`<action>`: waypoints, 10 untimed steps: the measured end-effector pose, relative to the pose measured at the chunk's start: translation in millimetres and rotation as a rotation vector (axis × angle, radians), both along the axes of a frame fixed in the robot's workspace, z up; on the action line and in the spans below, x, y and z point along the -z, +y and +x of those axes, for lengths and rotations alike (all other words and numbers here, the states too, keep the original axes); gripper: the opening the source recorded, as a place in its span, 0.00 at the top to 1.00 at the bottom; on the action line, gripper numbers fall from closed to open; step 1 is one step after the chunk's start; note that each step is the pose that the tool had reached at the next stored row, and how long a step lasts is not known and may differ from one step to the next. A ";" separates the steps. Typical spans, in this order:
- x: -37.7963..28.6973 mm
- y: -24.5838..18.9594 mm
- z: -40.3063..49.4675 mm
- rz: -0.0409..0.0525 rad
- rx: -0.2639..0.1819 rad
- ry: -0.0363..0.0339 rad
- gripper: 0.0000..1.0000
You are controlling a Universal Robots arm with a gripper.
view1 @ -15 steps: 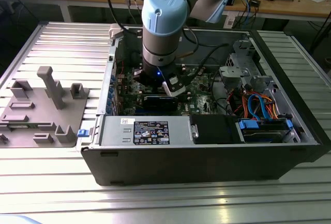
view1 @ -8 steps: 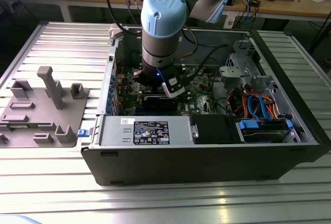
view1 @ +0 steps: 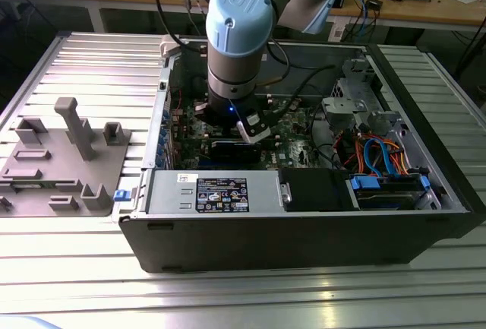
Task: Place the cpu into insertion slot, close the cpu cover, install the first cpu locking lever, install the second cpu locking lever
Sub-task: 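Install the second cpu locking lever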
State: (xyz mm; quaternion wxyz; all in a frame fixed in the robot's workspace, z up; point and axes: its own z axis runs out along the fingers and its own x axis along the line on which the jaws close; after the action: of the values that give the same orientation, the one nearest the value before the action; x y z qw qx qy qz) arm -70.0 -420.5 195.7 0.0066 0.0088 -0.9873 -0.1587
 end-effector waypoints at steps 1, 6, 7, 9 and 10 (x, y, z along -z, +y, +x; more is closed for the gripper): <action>0.3 0.3 -0.5 0.0000 0.000 0.0000 0.89; 1.0 1.2 -1.1 0.0004 0.000 -0.0001 0.89; 0.4 1.3 -1.1 0.0003 0.000 -0.0001 0.89; -1.6 1.5 -1.1 0.0012 0.000 -0.0004 0.89; -2.7 1.4 -1.1 0.0008 0.000 -0.0003 0.89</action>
State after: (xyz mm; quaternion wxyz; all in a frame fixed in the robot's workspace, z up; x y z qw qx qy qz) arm -71.1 -419.1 198.5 0.0064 0.0089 -0.9872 -0.1591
